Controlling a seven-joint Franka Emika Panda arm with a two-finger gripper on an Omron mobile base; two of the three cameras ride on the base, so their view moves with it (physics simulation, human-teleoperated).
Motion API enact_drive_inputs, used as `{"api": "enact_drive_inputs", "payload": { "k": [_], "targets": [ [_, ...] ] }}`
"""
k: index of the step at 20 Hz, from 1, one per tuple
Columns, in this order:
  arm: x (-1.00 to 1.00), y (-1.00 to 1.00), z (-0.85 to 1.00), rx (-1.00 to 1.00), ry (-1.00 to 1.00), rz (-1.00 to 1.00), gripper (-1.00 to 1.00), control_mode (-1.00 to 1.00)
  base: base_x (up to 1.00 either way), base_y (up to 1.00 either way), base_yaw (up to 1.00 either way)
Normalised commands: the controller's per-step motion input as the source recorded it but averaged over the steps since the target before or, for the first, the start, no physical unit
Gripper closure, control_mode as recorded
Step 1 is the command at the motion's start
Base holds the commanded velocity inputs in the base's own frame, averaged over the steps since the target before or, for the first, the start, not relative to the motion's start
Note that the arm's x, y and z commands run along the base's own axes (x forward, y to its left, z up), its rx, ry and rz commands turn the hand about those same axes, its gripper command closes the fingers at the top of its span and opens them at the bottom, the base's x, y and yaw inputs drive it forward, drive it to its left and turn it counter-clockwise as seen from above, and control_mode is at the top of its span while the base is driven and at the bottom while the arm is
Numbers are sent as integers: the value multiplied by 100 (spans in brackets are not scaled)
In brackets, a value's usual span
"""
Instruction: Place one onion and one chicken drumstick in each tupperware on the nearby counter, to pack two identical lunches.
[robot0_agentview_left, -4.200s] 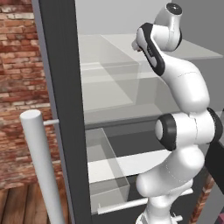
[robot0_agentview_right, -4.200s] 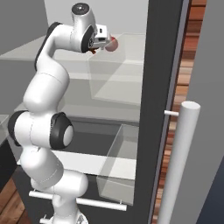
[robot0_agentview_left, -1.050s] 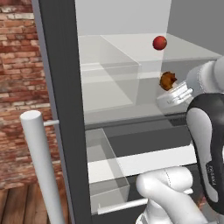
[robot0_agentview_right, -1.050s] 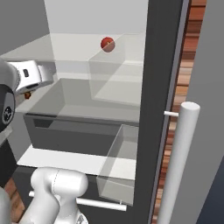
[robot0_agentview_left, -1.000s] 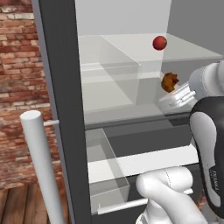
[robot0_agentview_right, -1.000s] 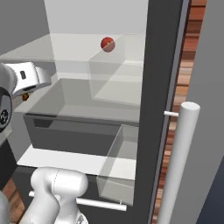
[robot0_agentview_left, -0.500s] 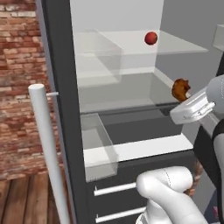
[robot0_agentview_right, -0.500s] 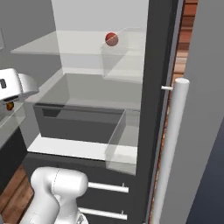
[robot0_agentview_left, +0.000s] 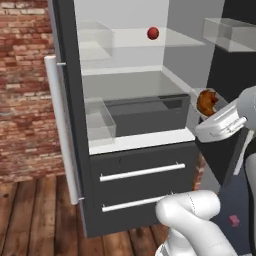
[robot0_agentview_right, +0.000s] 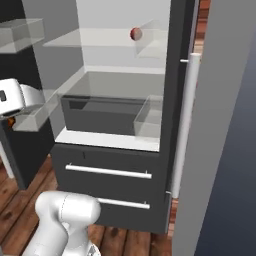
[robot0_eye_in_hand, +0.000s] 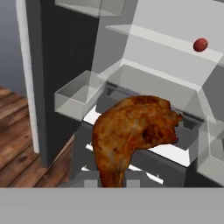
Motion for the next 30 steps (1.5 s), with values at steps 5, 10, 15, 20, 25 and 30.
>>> {"api": "enact_drive_inputs", "payload": {
  "k": [5,10,15,20,25,30],
  "targets": [
    [0,0,0,0,0,0,100,100,-91,0,9],
    [0,0,0,0,0,0,100,100,-86,4,13],
    [0,0,0,0,0,0,100,100,-89,18,9],
    [0,0,0,0,0,0,100,100,-79,5,14],
    [0,0,0,0,0,0,100,100,-64,0,22],
    [0,0,0,0,0,0,100,100,-48,0,27]
  ]
}}
